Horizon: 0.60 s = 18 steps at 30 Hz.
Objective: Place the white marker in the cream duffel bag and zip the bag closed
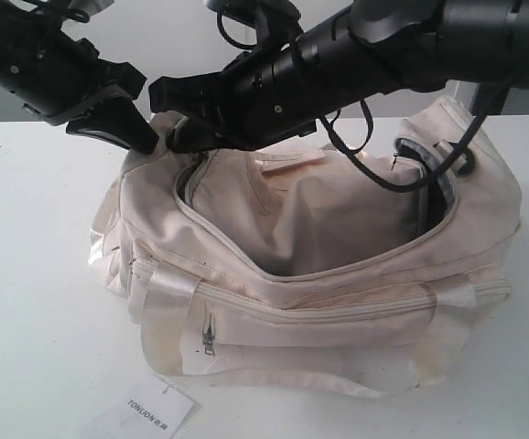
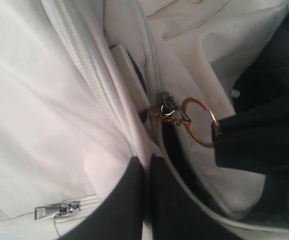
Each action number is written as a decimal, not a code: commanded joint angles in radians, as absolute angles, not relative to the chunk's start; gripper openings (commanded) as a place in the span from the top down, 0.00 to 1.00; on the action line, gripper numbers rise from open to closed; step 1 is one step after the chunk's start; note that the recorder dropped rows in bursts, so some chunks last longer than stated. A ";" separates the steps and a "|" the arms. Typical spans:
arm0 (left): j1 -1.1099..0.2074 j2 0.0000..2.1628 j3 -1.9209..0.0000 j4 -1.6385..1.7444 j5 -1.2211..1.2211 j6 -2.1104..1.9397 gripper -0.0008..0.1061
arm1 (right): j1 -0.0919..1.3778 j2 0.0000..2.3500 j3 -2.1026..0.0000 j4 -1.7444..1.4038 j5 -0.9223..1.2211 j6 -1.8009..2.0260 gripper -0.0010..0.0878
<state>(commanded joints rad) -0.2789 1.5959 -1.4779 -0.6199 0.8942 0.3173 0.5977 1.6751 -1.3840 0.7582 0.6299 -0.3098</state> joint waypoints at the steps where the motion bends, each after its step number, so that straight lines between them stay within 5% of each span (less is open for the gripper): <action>1: -0.279 1.596 -1.478 -0.620 0.894 0.317 0.99 | 0.598 1.673 -1.384 0.758 0.637 -0.308 0.99; 18: -0.279 1.596 -1.478 -0.620 0.892 0.317 0.99 | 0.598 1.647 -1.384 0.833 0.765 -0.317 0.99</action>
<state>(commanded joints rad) -0.2789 1.5959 -1.4779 -0.6199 0.8920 0.3173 0.5977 1.6472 -1.3840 0.8327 0.7646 -0.3166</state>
